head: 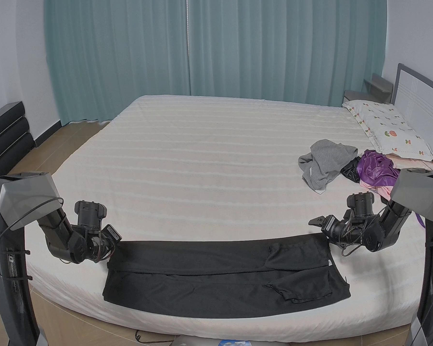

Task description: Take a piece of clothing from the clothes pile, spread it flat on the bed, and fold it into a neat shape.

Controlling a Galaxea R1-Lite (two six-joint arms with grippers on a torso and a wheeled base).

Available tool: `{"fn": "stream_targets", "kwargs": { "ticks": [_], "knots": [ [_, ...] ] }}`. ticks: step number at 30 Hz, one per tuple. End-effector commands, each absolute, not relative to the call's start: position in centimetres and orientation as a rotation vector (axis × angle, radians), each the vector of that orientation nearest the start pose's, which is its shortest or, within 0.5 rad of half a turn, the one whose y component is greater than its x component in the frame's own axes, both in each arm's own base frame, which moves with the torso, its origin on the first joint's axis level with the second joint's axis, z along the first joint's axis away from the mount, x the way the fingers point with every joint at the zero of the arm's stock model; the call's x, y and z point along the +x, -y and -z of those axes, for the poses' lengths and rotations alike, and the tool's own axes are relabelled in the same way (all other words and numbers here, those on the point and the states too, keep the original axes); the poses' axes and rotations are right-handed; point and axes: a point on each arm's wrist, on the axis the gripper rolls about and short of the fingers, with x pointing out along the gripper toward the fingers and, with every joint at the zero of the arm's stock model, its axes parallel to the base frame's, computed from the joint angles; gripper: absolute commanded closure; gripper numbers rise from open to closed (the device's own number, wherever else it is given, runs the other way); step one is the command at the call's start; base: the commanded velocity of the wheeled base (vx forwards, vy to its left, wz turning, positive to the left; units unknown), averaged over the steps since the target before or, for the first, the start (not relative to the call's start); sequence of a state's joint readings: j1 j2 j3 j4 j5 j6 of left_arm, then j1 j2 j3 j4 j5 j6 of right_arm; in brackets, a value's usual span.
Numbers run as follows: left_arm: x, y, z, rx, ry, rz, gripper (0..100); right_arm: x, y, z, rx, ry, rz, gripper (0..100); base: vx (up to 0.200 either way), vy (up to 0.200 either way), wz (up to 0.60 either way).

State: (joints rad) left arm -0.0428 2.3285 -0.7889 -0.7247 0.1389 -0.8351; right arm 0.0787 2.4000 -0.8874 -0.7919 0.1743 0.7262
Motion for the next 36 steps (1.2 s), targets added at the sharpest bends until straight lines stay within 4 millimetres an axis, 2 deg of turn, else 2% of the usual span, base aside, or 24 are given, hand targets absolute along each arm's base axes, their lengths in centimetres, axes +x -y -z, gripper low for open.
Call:
{"fn": "stream_targets", "kwargs": {
  "ticks": [1, 16, 17, 36],
  "knots": [
    [35.8, 0.9, 3.0, -0.731, -0.712, -0.439, 100, 38.9, -3.2, 4.6, 0.723, -0.783, 0.045, 0, 0.000, 0.000, 0.00],
    [36.0, 1.1, 2.9, -0.752, -0.682, -0.426, 100, 39.3, -3.4, 4.9, 0.714, -0.779, 0.041, 0, 0.000, 0.000, 0.00],
    [36.0, 1.1, 2.9, -0.753, -0.682, -0.425, 100, 39.3, -3.4, 4.9, 0.714, -0.777, 0.040, 100, 0.000, 0.000, 0.00],
    [36.8, 1.0, 3.0, -0.756, -0.666, -0.416, 100, 39.4, -2.6, 4.6, 0.709, -0.753, 0.085, 100, 0.000, 0.000, 0.00]
  ]
}}
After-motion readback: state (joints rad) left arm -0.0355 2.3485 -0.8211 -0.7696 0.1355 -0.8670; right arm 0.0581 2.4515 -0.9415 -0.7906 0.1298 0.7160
